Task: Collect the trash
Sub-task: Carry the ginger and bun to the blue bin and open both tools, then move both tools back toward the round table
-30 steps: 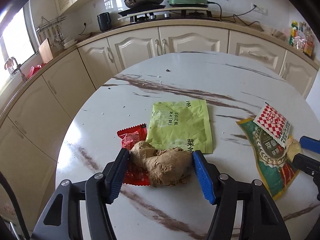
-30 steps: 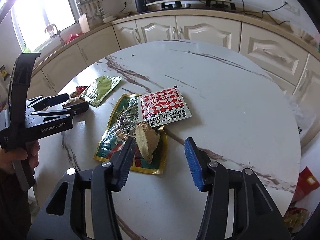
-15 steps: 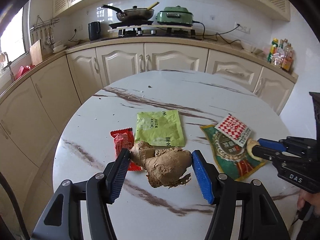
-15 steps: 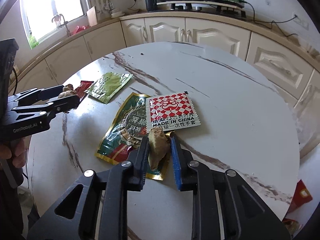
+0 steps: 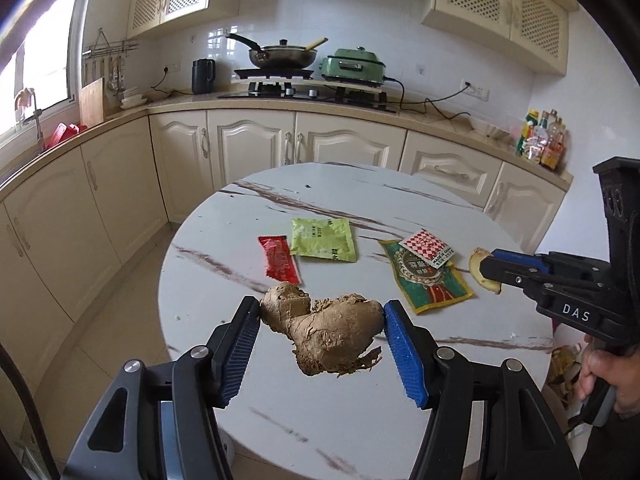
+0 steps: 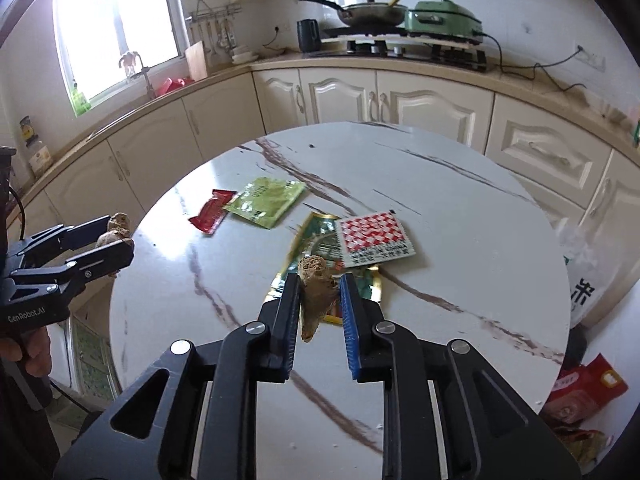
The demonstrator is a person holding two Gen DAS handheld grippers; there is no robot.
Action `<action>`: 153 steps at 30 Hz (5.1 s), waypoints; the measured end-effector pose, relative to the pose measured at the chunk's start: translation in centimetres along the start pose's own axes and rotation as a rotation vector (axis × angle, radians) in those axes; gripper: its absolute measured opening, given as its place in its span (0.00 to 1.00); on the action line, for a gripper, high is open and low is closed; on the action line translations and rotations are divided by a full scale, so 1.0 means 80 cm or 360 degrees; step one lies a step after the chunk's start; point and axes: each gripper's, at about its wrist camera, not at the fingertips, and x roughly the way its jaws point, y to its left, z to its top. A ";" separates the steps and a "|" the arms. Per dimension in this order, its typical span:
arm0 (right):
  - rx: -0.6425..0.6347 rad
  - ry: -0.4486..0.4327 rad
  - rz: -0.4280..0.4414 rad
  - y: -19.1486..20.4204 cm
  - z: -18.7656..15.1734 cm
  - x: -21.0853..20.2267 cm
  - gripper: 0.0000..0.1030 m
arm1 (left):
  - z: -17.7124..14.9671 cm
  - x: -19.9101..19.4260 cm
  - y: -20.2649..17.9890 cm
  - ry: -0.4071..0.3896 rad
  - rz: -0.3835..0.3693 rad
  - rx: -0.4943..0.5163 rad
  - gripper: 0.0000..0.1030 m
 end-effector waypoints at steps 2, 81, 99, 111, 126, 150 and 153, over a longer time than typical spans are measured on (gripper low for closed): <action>-0.0055 -0.0018 0.0047 0.033 0.008 -0.004 0.19 | -0.012 -0.029 0.018 -0.0023 0.0020 -0.0036 0.57; -0.0333 -0.0451 0.0164 0.280 -0.008 -0.191 0.97 | -0.238 -0.439 -0.095 -0.0533 0.0671 -0.0187 0.99; -0.0182 -0.0823 -0.0149 0.207 -0.030 -0.381 1.00 | -0.313 -0.518 -0.250 -0.0901 0.0720 -0.0106 0.99; -0.0106 -0.0890 -0.0219 0.174 -0.029 -0.402 1.00 | -0.339 -0.517 -0.259 -0.0927 0.0672 -0.0045 0.99; -0.0022 -0.0810 -0.0236 0.131 -0.021 -0.354 1.00 | -0.264 -0.442 -0.230 -0.0757 0.0656 -0.0034 0.99; 0.0114 0.0045 -0.0257 -0.062 0.009 -0.008 1.00 | -0.011 -0.067 -0.065 0.0024 0.0480 -0.0118 0.99; 0.0038 0.0144 -0.0226 -0.068 0.020 0.043 1.00 | 0.019 -0.017 -0.031 0.0082 0.0470 -0.0125 0.99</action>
